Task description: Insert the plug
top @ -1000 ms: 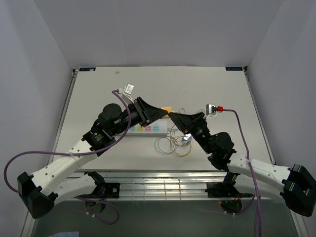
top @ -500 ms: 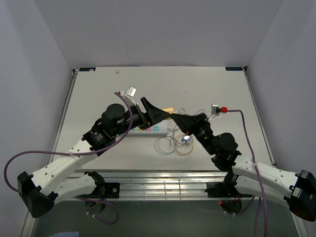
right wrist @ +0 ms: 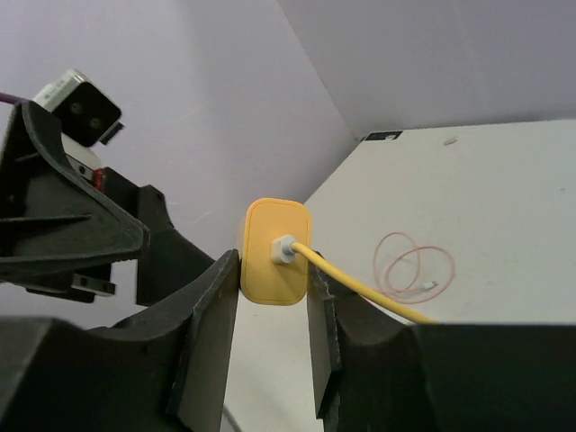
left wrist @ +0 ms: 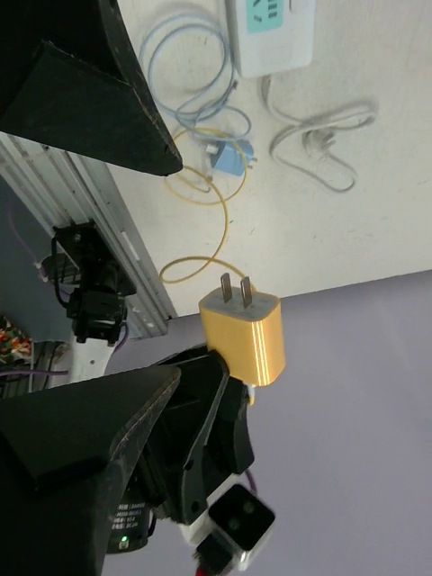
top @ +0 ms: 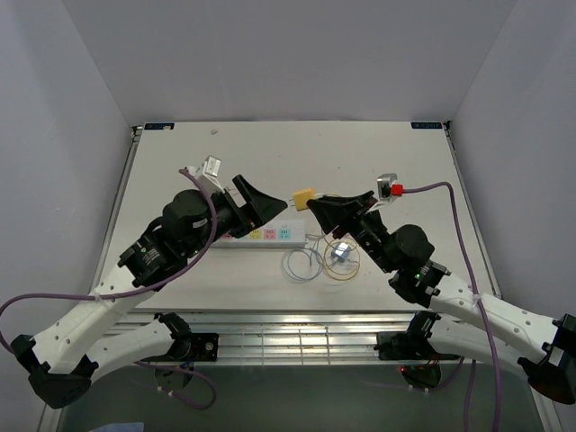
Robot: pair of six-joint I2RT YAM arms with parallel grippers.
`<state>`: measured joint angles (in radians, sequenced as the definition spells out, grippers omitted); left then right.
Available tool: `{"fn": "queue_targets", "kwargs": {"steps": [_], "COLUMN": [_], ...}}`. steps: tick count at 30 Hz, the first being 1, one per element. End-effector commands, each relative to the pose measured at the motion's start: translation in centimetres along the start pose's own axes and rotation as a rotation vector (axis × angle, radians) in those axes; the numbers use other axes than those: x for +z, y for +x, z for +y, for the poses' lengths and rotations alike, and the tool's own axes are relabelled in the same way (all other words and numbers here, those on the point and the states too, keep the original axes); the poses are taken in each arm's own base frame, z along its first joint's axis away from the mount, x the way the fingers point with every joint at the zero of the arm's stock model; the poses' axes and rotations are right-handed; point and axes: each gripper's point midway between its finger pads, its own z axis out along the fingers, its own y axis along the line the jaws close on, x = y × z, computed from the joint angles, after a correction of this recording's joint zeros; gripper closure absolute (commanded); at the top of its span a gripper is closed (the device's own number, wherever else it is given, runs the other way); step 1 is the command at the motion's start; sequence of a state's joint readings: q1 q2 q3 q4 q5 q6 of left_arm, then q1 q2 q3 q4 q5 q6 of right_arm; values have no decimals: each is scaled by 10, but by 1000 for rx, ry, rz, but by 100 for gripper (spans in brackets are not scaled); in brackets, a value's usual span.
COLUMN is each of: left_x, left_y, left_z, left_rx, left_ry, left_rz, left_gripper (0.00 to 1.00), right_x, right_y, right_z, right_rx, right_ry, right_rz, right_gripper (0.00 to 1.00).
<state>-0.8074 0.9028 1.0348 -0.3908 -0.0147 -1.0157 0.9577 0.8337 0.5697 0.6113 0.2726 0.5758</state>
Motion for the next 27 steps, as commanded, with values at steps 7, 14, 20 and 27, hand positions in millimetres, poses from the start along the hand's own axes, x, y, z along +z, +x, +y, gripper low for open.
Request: {"fn": "queue_targets", "kwargs": {"steps": [7, 14, 20, 27], "left_x": [-41, -36, -50, -63], "left_y": [-26, -57, -69, -73], "left_z": [101, 167, 238, 284], "left_rx": [63, -76, -235, -327], "left_ry": [-601, -630, -740, -787], "left_rz": [-89, -70, -69, -115], "left_gripper": [2, 2, 2, 5], "right_x": [35, 47, 54, 77], "right_y": [4, 60, 92, 121], "right_z": [20, 31, 15, -5], "right_rx": [-622, -863, -846, -833], "right_ry": [-170, -511, -633, -678], "right_rz": [181, 418, 534, 629], "right_gripper": [92, 92, 92, 92]}}
